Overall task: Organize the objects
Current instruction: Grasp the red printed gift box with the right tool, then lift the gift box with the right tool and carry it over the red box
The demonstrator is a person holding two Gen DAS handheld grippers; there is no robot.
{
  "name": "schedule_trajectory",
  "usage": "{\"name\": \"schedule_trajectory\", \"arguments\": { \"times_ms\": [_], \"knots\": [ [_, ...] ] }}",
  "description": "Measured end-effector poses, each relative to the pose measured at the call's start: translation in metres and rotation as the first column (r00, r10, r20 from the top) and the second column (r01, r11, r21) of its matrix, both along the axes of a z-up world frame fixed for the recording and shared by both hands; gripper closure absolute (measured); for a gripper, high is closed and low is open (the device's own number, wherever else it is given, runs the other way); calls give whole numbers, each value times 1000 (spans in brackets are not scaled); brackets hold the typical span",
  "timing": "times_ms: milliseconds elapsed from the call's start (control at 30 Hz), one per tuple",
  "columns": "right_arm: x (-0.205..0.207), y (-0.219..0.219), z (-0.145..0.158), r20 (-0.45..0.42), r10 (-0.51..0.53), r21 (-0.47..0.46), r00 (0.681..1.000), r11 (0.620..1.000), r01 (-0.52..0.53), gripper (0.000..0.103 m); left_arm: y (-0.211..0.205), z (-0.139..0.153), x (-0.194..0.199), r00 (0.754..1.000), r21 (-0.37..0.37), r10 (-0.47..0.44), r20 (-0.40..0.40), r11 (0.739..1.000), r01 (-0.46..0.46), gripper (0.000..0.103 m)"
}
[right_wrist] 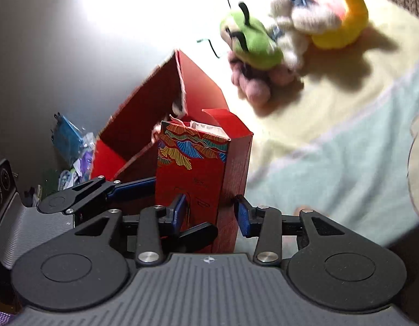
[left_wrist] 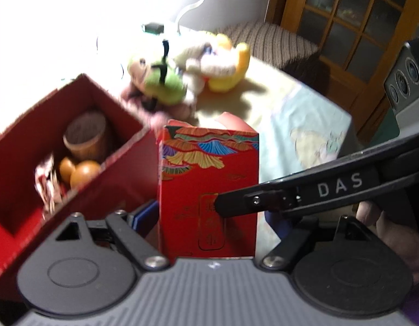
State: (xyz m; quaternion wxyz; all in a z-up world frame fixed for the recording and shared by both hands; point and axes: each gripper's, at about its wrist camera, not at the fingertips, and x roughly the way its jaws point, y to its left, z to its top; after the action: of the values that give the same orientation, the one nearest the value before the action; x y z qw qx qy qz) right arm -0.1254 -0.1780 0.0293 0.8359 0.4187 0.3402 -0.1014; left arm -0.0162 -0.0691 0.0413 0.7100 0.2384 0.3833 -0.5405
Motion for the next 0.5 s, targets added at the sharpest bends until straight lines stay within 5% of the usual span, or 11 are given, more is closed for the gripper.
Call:
{"name": "schedule_trajectory", "arguments": {
  "times_ms": [500],
  "knots": [
    [70, 2, 64, 240, 113, -159, 964, 984, -76, 60, 27, 67, 60, 968, -199, 235, 85, 956, -214, 20]
  ]
}}
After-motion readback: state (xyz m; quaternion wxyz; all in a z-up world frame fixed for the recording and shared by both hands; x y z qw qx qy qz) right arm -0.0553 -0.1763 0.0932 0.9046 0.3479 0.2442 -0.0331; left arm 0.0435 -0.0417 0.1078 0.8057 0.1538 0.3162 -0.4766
